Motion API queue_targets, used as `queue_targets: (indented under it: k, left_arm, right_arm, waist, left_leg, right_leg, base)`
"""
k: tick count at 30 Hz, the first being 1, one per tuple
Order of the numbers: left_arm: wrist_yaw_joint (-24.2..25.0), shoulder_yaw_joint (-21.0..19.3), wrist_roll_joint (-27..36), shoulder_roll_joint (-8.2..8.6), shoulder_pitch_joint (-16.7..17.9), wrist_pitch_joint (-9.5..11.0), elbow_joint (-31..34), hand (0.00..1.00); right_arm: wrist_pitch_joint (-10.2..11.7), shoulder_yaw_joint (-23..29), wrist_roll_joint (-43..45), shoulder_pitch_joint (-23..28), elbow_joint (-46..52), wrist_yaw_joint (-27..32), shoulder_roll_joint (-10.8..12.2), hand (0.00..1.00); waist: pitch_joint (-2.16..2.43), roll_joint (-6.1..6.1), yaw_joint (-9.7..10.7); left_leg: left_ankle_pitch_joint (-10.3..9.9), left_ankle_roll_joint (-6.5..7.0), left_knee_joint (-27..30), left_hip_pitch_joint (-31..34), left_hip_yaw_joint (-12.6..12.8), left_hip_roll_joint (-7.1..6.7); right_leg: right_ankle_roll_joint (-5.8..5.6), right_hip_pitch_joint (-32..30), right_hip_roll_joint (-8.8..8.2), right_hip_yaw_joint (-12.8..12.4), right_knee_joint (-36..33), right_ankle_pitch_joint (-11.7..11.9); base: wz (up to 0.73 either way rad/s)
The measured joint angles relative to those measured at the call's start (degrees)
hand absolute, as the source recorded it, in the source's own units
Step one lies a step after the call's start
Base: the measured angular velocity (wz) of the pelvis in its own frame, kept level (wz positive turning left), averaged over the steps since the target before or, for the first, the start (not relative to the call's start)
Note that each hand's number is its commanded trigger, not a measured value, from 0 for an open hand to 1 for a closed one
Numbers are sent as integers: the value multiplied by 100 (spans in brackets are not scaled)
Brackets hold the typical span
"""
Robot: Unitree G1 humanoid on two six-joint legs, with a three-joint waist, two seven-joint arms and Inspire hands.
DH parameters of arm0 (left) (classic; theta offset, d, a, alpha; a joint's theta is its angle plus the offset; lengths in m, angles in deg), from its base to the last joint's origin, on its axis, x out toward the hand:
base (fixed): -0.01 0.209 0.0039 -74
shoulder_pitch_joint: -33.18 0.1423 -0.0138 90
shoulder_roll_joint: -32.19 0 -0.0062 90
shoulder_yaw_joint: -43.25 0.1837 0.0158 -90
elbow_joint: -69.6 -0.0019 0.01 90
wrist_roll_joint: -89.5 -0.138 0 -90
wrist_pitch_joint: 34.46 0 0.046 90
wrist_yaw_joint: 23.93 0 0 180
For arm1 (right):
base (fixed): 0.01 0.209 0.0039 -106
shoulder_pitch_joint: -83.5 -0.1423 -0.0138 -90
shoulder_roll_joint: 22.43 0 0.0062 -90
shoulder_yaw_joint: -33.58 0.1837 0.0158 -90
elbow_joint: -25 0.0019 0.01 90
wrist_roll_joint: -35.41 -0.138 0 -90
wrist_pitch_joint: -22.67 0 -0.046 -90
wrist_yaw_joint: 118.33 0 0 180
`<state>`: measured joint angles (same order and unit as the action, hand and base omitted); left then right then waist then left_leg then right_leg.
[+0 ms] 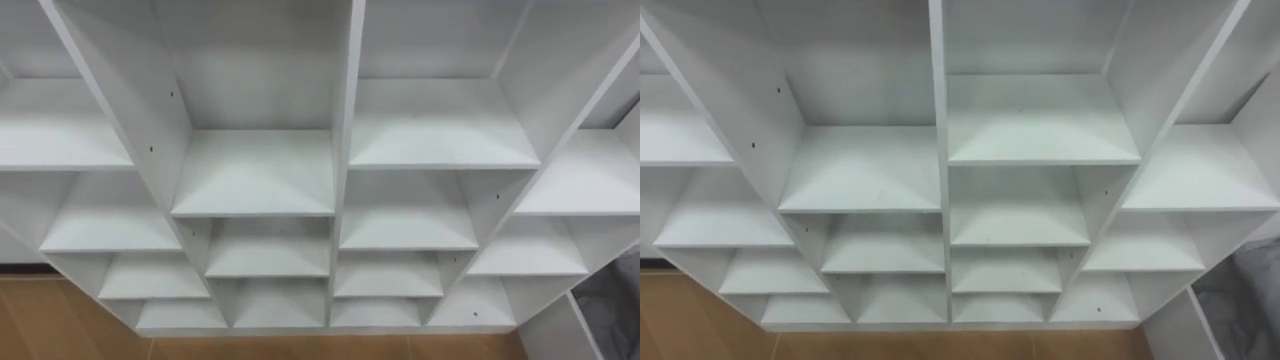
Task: Collect fruits from the closet
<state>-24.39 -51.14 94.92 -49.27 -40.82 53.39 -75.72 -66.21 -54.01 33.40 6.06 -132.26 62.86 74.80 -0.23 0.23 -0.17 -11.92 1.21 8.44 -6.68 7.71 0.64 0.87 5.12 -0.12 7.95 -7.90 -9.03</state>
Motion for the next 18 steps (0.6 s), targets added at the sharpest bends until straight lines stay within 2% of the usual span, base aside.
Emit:
queue_targets:
  k: [9,18]
  left_arm:
    - [-7,13,0,18,-116,-43,-163,100]
    - [2,6,-1,18,-116,-43,-200,100]
  right_arm:
    - [-194,-1,236,-167,-172,89,8,0]
    - [-217,2,1005,-184,-195,126,5,0]
  waist:
    - [-20,-12,6]
    - [-30,-18,7]
  left_leg:
    - [-1,0,-66,-103,-1,-6]
    - [-1,0,-72,-102,-2,-12]
  right_leg:
    - [-5,97,-2,-6,6,-20]
    - [-8,94,-4,-1,10,-32]
  base:
    - [0]
    - [0]
